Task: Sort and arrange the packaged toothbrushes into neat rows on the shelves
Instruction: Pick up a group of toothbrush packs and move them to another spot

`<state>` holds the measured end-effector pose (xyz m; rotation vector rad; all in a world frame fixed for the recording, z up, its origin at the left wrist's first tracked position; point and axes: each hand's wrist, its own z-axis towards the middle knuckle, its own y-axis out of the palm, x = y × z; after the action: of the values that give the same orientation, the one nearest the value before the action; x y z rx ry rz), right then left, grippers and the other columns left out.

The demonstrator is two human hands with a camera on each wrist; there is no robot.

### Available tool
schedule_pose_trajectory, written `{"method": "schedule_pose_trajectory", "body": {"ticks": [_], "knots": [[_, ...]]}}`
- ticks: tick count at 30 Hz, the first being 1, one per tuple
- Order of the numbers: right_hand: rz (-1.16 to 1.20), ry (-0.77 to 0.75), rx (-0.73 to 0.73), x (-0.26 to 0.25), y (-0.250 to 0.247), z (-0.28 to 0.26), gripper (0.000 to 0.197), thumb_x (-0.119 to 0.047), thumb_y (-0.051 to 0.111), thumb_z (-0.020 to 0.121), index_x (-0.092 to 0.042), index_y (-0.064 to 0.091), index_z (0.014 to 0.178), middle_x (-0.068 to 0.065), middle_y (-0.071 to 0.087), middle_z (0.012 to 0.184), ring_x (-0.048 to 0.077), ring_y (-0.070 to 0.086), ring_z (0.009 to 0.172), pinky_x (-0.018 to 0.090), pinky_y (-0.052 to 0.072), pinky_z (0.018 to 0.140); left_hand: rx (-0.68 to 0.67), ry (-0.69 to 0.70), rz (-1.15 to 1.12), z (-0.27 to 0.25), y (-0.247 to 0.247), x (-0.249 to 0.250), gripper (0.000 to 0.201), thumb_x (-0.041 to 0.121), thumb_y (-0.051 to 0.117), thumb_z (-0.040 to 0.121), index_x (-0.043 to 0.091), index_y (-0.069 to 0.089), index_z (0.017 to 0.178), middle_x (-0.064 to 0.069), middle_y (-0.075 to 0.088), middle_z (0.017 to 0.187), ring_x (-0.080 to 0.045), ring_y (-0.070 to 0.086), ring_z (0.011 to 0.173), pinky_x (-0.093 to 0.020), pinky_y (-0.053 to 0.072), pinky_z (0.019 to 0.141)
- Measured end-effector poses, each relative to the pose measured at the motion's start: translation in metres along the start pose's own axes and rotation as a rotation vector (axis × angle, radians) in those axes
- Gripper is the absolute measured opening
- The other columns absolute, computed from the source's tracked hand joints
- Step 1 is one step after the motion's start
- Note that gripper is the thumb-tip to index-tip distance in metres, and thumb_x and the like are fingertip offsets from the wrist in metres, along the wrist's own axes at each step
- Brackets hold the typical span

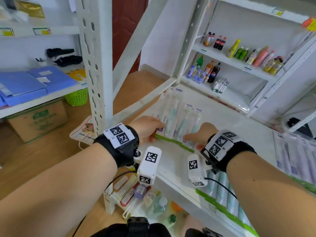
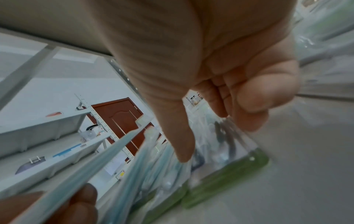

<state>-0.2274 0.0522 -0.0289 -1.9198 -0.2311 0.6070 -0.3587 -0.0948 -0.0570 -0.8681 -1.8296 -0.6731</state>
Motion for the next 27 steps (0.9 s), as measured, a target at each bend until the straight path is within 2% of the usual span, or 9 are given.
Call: {"method": "schedule_pose_trajectory", "body": {"ticks": [1, 3, 6, 8, 11, 13, 16, 20, 27], "knots": [[-0.040, -0.005, -0.002, -0.001, 0.001, 0.002, 0.050, -0.057, 0.074, 0.053, -0.014, 0.056, 0.071, 0.005, 0.066, 0.064, 0.024, 0.066, 0.062, 0.031, 0.052, 0.057, -0.028, -0.013, -0.058, -0.001, -0.003, -0.001, 0.012, 0.010, 0.052, 0.093, 0.009, 0.058, 0.083, -0.015, 0.060, 0.085, -0.027, 0.057, 0.075, -0.027, 0.040, 0.046], [-0.116, -0.019, -0.006, -0.001, 0.004, 0.009, 0.059, -0.066, 0.067, 0.038, -0.015, 0.059, 0.067, 0.003, 0.064, 0.058, 0.022, 0.065, 0.056, 0.029, 0.050, 0.052, -0.084, -0.042, -0.220, -0.004, -0.007, -0.003, 0.013, 0.006, 0.049, 0.095, 0.007, 0.055, 0.084, -0.013, 0.066, 0.080, -0.025, 0.064, 0.070, -0.023, 0.046, 0.044], [-0.174, -0.014, 0.030, 0.001, 0.007, 0.015, 0.066, -0.071, 0.059, 0.028, -0.017, 0.061, 0.064, 0.003, 0.064, 0.052, 0.025, 0.065, 0.051, 0.035, 0.057, 0.056, -0.119, -0.062, -0.345, -0.008, -0.011, -0.002, 0.012, 0.004, 0.045, 0.097, 0.004, 0.053, 0.088, -0.010, 0.068, 0.070, -0.021, 0.065, 0.059, -0.021, 0.049, 0.041], [-0.182, 0.010, 0.063, 0.001, 0.007, 0.012, 0.062, -0.069, 0.061, 0.032, -0.015, 0.062, 0.063, 0.002, 0.063, 0.048, 0.025, 0.064, 0.048, 0.035, 0.056, 0.053, -0.135, -0.056, -0.373, -0.011, -0.010, -0.003, 0.013, 0.003, 0.044, 0.097, 0.004, 0.052, 0.088, -0.009, 0.070, 0.064, -0.018, 0.067, 0.053, -0.021, 0.048, 0.040], [-0.204, 0.038, 0.088, 0.000, 0.004, 0.007, 0.059, -0.069, 0.061, 0.034, -0.016, 0.062, 0.058, -0.002, 0.056, 0.035, 0.021, 0.061, 0.042, 0.025, 0.048, 0.046, -0.129, -0.048, -0.403, -0.012, -0.009, -0.003, 0.014, 0.001, 0.044, 0.097, 0.004, 0.051, 0.085, -0.010, 0.070, 0.064, -0.018, 0.068, 0.052, -0.021, 0.049, 0.040], [-0.163, 0.042, 0.067, 0.000, 0.002, 0.008, 0.060, -0.071, 0.064, 0.036, -0.015, 0.062, 0.059, 0.001, 0.061, 0.044, 0.022, 0.063, 0.048, 0.026, 0.049, 0.050, -0.128, -0.045, -0.405, -0.013, -0.009, -0.003, 0.014, 0.001, 0.044, 0.097, 0.004, 0.051, 0.085, -0.011, 0.070, 0.069, -0.018, 0.068, 0.054, -0.023, 0.051, 0.042], [-0.079, 0.072, 0.025, 0.000, -0.004, 0.009, 0.052, -0.063, 0.074, 0.050, -0.014, 0.060, 0.060, 0.004, 0.062, 0.054, 0.023, 0.062, 0.058, 0.030, 0.051, 0.060, -0.140, -0.035, -0.403, -0.011, -0.010, -0.005, 0.015, 0.001, 0.044, 0.096, 0.003, 0.053, 0.085, -0.010, 0.071, 0.068, -0.019, 0.069, 0.057, -0.028, 0.056, 0.049], [0.112, 0.122, 0.052, 0.007, -0.006, 0.003, 0.041, -0.044, 0.081, 0.056, -0.012, 0.059, 0.047, 0.002, 0.055, 0.034, 0.021, 0.056, 0.042, 0.024, 0.043, 0.045, -0.160, -0.030, -0.393, -0.011, -0.011, -0.005, 0.013, 0.000, 0.044, 0.096, 0.002, 0.054, 0.089, -0.010, 0.071, 0.070, -0.018, 0.070, 0.060, -0.029, 0.058, 0.052], [0.517, 0.161, 0.033, 0.026, -0.020, -0.014, 0.031, -0.032, 0.081, 0.068, -0.008, 0.063, 0.072, 0.004, 0.049, 0.046, 0.017, 0.040, 0.039, 0.026, 0.034, 0.043, -0.152, -0.025, -0.373, -0.010, -0.012, -0.006, 0.012, 0.001, 0.044, 0.096, 0.001, 0.054, 0.089, -0.016, 0.068, 0.085, -0.020, 0.071, 0.064, -0.031, 0.058, 0.054]]}}
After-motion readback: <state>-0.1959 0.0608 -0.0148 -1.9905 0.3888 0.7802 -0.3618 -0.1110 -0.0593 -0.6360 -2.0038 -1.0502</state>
